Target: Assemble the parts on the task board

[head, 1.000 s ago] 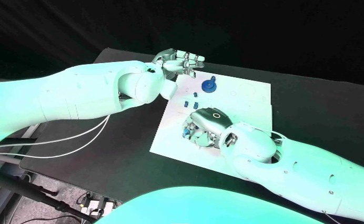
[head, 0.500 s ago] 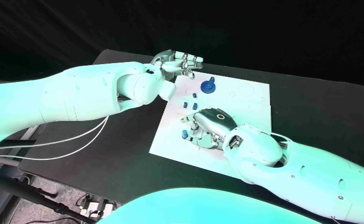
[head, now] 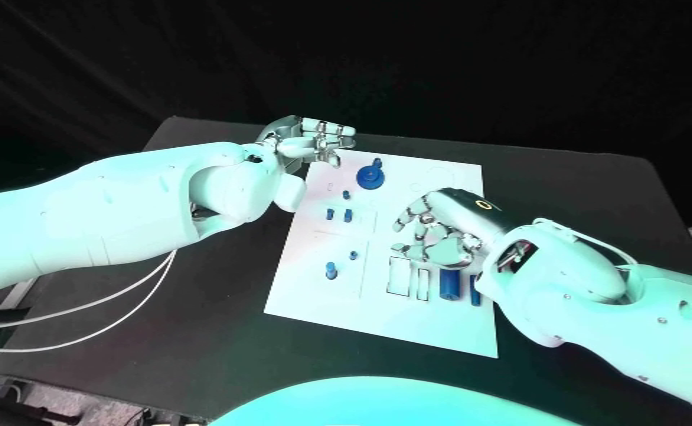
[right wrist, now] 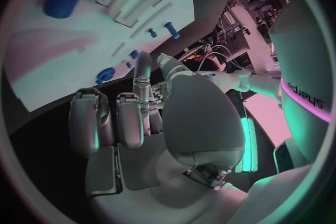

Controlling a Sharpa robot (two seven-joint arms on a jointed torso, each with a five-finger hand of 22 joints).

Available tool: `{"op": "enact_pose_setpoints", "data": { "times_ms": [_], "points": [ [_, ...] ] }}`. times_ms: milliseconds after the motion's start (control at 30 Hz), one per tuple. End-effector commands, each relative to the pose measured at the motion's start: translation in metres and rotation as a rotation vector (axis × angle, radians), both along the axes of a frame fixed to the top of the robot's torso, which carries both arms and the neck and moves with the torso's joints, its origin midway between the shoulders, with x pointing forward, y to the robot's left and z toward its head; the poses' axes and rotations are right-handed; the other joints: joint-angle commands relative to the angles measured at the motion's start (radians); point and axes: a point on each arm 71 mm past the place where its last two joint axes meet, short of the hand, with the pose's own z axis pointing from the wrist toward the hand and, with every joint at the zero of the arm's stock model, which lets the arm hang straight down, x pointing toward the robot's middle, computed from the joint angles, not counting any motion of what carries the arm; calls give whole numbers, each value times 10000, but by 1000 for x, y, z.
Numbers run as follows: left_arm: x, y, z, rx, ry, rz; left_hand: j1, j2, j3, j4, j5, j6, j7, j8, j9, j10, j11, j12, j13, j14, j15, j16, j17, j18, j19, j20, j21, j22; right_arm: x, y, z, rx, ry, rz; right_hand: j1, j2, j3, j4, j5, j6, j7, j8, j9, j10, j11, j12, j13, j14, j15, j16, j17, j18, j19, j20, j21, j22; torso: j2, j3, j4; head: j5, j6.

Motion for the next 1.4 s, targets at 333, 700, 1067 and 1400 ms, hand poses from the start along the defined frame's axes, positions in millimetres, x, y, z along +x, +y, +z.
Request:
{"op": "enact_pose_setpoints", "data": {
  "times_ms": [333, 700, 1067, 1400],
  "points": [
    [-1, 0, -2, -53, -18, -130, -20, 114, -4, -30, 5, -72, 17, 39, -10, -46, 1, 44, 12, -56, 8, -37, -16, 130, -29, 42, -32, -2, -24, -88, -10, -85, 2030, -2710, -290, 527, -2151, 761, 582, -231, -88, 790, 802, 259, -34, 8137, 8051, 779, -46, 775, 1270, -323, 669, -116, 1071, 2357, -118, -1, -181, -1248, 219],
    [-2, -2, -3, -66, 14, -184, -20, 114, -4, -30, 5, -72, 17, 39, -10, -46, 1, 44, 12, -56, 8, -37, -16, 130, -29, 42, -32, -2, -37, -94, -25, -941, 1880, -3422, -547, 638, -2769, 844, 874, -260, -155, 1087, 1148, 375, -88, 8391, 8363, 843, -83, 983, 1630, -392, 796, -148, 1406, 2447, -134, 21, -212, -1420, 110],
    [-2, -1, -3, -61, 19, -173, -34, 122, -12, -27, 4, -71, 15, 53, -8, -53, 0, 72, 17, -56, 10, -37, -22, 129, -30, 46, -38, -4, -35, -80, -45, -1132, 2110, -3559, -663, 769, -2952, 845, 1056, -290, -179, 1183, 1277, 423, -107, 8466, 8464, 877, -97, 1081, 1808, -424, 855, -160, 1560, 2489, -126, 18, -230, -1395, 7],
    [-3, 0, -3, -80, 42, -234, -47, 127, -17, -22, 3, -71, 16, 59, -7, -58, 1, 86, 19, -56, 12, -37, -25, 128, -31, 47, -41, -5, -31, -70, -54, -1224, 2261, -3612, -792, 798, -3079, 858, 1061, -323, -179, 1223, 1342, 397, -106, 8434, 8446, 868, -96, 1067, 1778, -413, 833, -161, 1510, 2475, -124, 19, -230, -1405, 6]
  ]
}}
